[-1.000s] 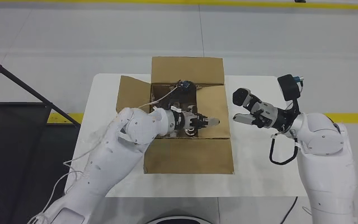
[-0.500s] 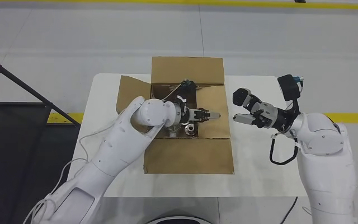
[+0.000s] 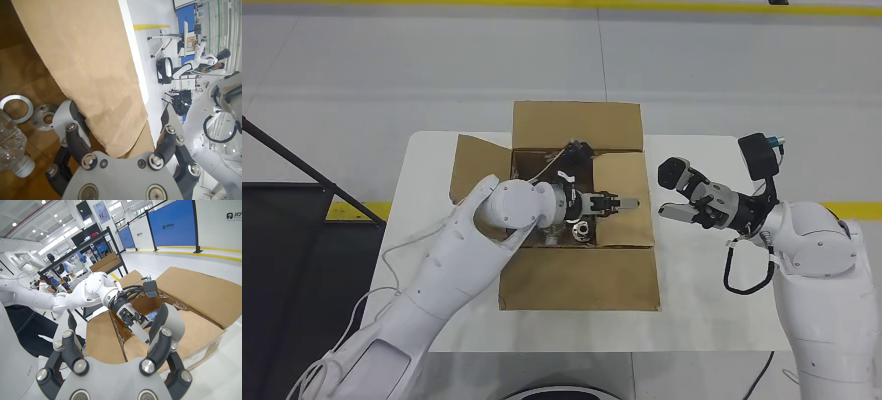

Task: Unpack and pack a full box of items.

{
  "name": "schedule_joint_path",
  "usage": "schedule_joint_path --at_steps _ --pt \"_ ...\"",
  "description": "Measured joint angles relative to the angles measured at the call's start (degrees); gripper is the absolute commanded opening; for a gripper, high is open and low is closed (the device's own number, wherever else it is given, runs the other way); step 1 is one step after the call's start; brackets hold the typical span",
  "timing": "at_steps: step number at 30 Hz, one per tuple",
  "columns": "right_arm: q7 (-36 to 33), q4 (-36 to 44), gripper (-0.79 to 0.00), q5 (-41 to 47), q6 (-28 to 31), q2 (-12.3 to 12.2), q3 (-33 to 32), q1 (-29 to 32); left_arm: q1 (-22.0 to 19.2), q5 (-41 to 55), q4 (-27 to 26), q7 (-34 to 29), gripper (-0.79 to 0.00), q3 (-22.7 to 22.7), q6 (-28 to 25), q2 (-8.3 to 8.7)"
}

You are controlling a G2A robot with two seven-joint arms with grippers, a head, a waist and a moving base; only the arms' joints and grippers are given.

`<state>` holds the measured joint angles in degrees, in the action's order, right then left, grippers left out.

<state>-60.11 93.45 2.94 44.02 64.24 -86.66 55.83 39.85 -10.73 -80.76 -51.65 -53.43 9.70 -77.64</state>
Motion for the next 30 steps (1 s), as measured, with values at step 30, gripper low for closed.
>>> schedule_joint_path --at_steps 30 --pt "18.0 10.5 0.000 -4.8 0.2 -3.0 -18.2 19.1 -8.9 6.9 2.8 12.6 0.000 10.6 -8.1 -5.55"
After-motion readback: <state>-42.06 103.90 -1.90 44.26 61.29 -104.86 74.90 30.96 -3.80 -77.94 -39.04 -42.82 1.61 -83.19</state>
